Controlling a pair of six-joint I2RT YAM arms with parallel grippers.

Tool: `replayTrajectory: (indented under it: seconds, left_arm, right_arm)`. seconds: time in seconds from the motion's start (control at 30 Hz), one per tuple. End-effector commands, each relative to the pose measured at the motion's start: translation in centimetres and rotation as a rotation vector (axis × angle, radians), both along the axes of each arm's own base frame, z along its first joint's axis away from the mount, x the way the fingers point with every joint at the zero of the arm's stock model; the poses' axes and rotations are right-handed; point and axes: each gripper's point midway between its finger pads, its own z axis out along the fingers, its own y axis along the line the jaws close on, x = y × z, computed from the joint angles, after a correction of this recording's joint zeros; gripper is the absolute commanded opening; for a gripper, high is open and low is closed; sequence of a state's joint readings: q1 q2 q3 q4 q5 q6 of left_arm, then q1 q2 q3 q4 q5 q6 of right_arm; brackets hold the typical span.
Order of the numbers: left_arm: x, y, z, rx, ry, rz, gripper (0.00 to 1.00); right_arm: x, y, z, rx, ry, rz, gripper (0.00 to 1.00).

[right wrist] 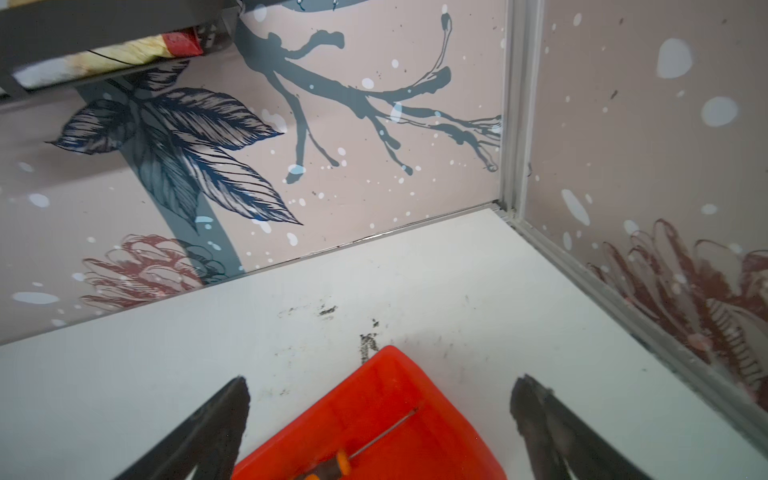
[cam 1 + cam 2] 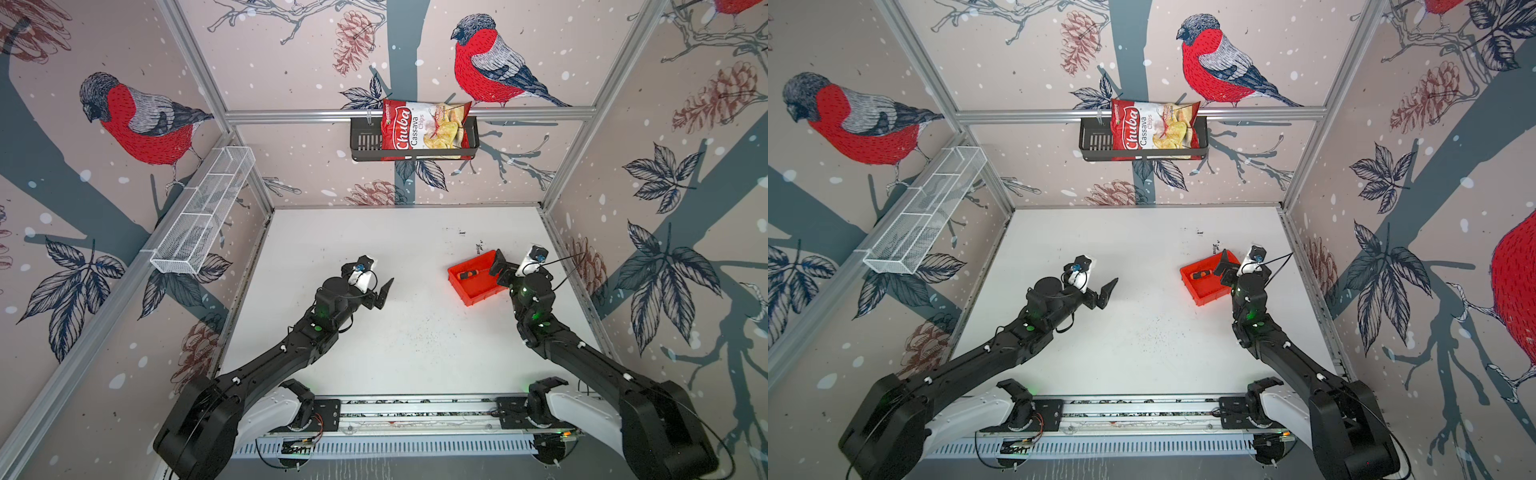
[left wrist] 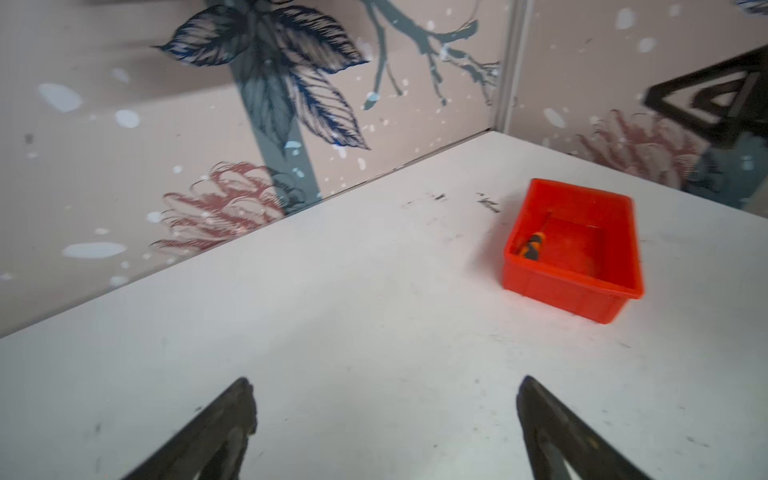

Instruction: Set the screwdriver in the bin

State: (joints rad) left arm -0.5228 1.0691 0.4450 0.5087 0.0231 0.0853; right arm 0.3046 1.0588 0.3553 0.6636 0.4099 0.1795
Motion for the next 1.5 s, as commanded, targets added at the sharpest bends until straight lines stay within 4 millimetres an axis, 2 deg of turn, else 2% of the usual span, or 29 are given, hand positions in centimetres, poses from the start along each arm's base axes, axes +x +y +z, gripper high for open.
replayTrajectory:
  seconds: [0.0, 0.13, 0.3, 0.43, 0.6, 0.83, 0.97, 1.13, 1.47]
  left_arm:
    - [1.5, 3.1, 0.5, -0.002, -0.056, 0.113, 0.97]
    - [3.0, 7.8, -1.0, 0.01, -0.032, 0.273, 0.97]
    - [3.7, 13.3, -2.5, -0.013, -0.037, 0.472, 0.97]
    - [3.8, 15.9, -3.3, -0.034, -0.066, 0.559, 0.97]
    - [3.7, 17.4, -4.3, -0.047, -0.106, 0.59, 0.97]
    - [4.4, 18.0, -4.5, -0.074, -0.157, 0.582, 0.97]
    - [5.6, 18.4, -5.8, -0.081, -0.112, 0.576, 0.97]
    - [6.1, 19.2, -7.2, -0.096, -0.079, 0.604, 0.97]
    - [6.1, 19.6, -7.2, -0.097, -0.08, 0.633, 0.97]
  right_arm:
    - [0.0, -1.7, 0.5, -0.067, -0.045, -0.056, 1.0]
    - [-0.3, -3.6, -1.2, -0.109, -0.051, -0.097, 1.0]
    - [-0.1, -5.1, -3.4, -0.112, -0.025, -0.121, 1.0]
    - [-0.1, -5.7, -4.5, -0.108, -0.022, -0.127, 1.0]
    - [-0.2, -6.2, -5.1, -0.091, -0.036, -0.107, 1.0]
    - [-0.1, -6.4, -5.7, -0.069, -0.046, -0.08, 1.0]
    - [0.0, -6.4, -6.3, -0.067, -0.042, -0.073, 0.99]
    - [0.1, -6.3, -6.6, -0.068, -0.045, -0.068, 1.0]
    - [1.5, -6.9, -7.5, -0.05, 0.02, -0.09, 1.0]
